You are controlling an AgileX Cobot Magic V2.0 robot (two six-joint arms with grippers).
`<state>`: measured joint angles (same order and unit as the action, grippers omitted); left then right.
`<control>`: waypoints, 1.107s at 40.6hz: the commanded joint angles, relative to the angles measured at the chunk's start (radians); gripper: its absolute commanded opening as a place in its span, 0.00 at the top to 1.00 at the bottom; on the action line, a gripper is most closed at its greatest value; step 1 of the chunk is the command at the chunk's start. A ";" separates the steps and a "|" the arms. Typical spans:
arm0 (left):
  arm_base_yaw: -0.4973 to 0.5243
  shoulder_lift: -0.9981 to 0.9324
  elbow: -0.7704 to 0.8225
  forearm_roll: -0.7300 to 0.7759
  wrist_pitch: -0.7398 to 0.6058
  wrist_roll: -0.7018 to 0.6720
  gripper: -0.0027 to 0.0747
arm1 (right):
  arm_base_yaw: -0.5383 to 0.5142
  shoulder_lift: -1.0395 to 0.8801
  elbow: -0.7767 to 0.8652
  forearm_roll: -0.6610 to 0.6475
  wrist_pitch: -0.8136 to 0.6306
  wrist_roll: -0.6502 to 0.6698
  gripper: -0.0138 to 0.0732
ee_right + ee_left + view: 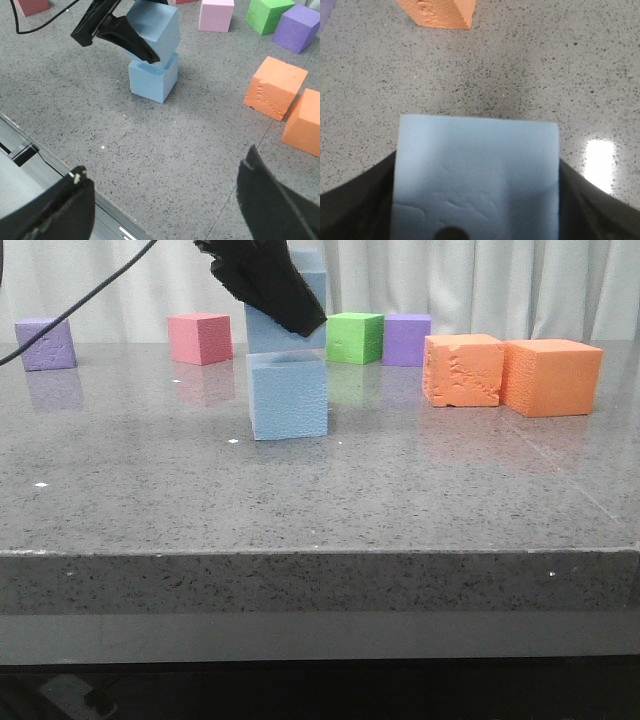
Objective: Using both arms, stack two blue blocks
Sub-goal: 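Carry the held cube over the placed light-blue cube, then lower the cube onto the other and open the left gripper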
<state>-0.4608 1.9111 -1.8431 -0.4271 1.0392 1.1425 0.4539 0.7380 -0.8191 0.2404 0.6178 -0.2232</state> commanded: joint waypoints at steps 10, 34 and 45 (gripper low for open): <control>-0.007 -0.022 -0.034 -0.029 -0.073 -0.008 0.19 | -0.004 -0.003 -0.024 0.012 -0.061 -0.005 0.16; 0.011 -0.098 -0.085 -0.014 -0.071 -0.206 0.16 | -0.004 -0.003 -0.024 0.012 -0.061 -0.005 0.16; 0.013 -0.172 -0.085 0.021 -0.088 -0.553 0.16 | -0.004 -0.003 -0.024 0.012 -0.061 -0.005 0.16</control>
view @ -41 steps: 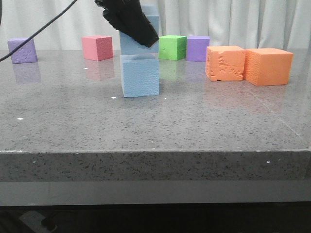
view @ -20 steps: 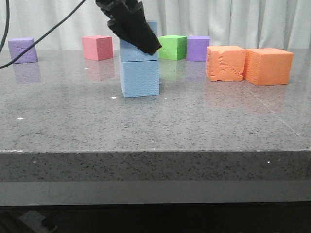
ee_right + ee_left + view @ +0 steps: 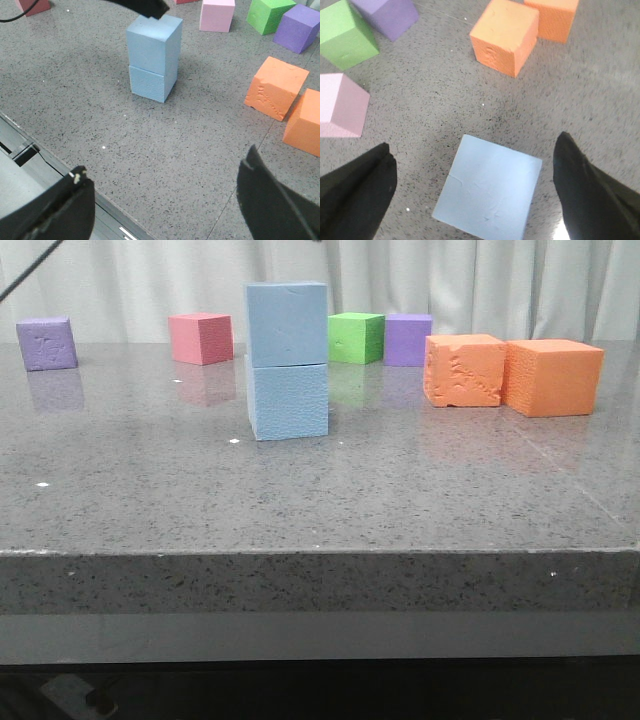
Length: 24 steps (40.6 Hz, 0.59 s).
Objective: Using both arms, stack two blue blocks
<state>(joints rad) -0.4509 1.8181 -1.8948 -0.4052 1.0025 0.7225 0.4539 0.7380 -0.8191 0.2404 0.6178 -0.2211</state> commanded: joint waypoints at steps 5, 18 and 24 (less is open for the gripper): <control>0.003 -0.126 -0.033 0.139 -0.029 -0.407 0.16 | -0.004 -0.003 -0.024 0.012 -0.061 -0.008 0.16; 0.001 -0.302 0.026 0.254 0.066 -0.617 0.17 | -0.004 -0.003 -0.024 0.012 -0.061 -0.008 0.16; 0.001 -0.432 0.219 0.269 0.050 -0.619 0.17 | -0.004 -0.003 -0.024 0.012 -0.061 -0.008 0.16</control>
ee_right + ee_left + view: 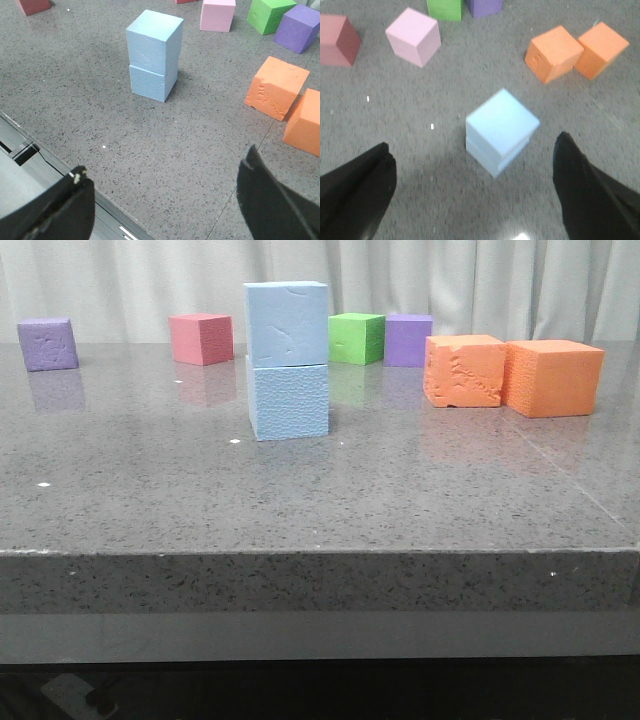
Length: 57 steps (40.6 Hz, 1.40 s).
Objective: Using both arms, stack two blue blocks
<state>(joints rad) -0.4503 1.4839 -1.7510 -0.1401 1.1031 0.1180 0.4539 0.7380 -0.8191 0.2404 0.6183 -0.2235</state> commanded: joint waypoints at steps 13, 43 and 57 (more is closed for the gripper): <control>0.000 -0.368 0.494 0.185 -0.107 -0.156 0.17 | -0.004 -0.003 -0.024 0.012 -0.061 -0.005 0.16; 0.000 -0.883 0.957 0.204 -0.355 -0.240 0.17 | -0.004 -0.003 -0.024 -0.035 -0.042 -0.005 0.16; 0.000 -0.883 0.959 0.204 -0.396 -0.218 0.27 | -0.004 -0.003 -0.024 -0.053 -0.026 -0.005 0.32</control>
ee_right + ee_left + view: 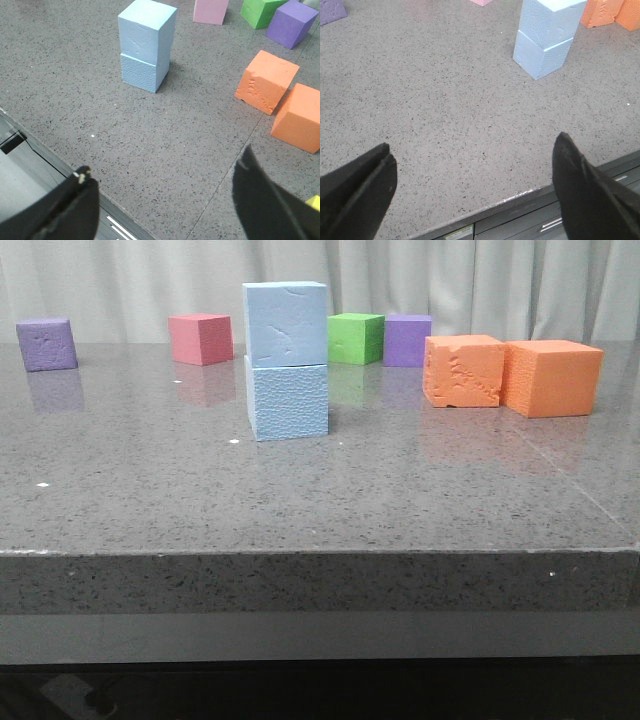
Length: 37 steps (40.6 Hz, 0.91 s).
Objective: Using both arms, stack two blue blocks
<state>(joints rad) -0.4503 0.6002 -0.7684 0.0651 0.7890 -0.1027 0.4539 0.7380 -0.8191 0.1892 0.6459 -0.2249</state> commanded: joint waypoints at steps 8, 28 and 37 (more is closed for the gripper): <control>0.000 0.001 -0.021 -0.001 -0.082 0.003 0.61 | -0.004 -0.003 -0.024 -0.001 -0.051 -0.004 0.71; 0.000 0.001 -0.021 0.005 -0.082 0.003 0.99 | -0.004 -0.003 -0.024 -0.001 -0.050 -0.004 0.98; 0.000 0.001 -0.021 0.005 -0.082 0.003 0.99 | -0.004 -0.003 -0.024 -0.001 -0.050 -0.004 0.98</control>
<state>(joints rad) -0.4503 0.6002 -0.7621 0.0665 0.7818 -0.1013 0.4539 0.7380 -0.8191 0.1900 0.6611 -0.2227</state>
